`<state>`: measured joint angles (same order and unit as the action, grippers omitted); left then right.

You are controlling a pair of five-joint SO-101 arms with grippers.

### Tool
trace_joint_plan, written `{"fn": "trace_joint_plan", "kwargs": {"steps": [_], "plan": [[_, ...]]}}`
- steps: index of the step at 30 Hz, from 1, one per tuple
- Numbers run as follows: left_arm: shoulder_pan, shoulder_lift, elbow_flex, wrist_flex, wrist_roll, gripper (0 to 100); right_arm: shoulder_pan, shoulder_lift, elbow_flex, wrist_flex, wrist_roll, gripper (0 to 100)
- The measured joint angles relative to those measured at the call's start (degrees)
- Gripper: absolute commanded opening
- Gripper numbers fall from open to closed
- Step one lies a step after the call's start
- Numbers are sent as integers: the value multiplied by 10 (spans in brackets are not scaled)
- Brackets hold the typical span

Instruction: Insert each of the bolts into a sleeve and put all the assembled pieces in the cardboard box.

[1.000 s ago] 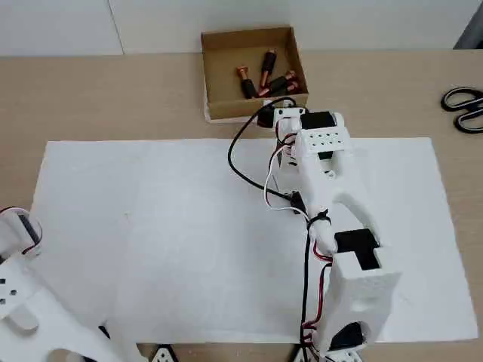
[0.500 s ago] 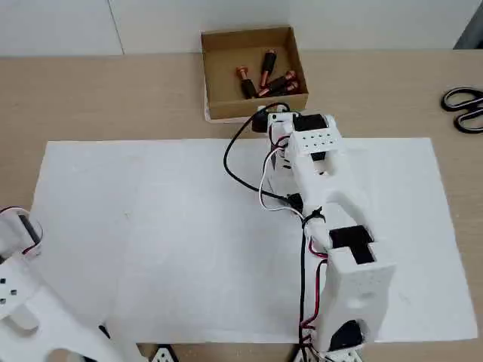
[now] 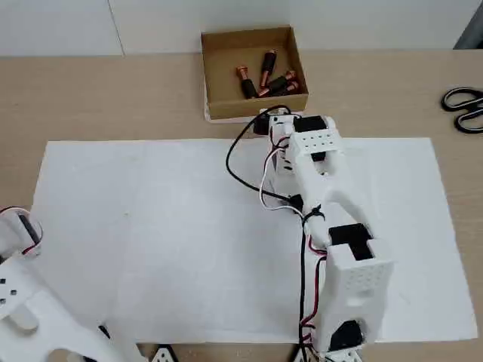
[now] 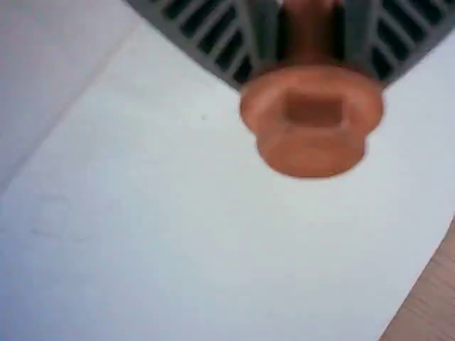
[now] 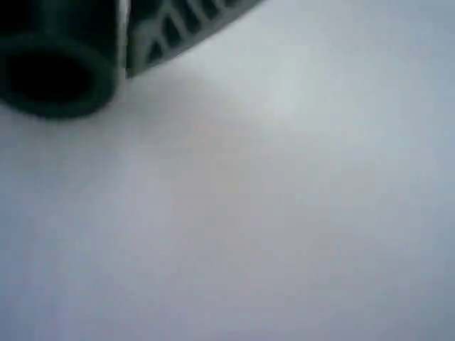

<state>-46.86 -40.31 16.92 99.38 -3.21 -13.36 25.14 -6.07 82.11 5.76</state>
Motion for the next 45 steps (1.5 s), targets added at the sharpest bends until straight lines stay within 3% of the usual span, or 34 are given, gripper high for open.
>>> {"fn": "trace_joint_plan", "kwargs": {"steps": [12,21,34,45], "plan": [[0,0,0,0,0,5,8,0,3,-3,0,6],[0,0,0,0,0,5,4,-11,-79,82,0,7],[0,0,38,-12,0,5,6,-273,-93,108,0,7],[0,0,40,-14,0,5,4,-440,-16,99,0,9]]}}
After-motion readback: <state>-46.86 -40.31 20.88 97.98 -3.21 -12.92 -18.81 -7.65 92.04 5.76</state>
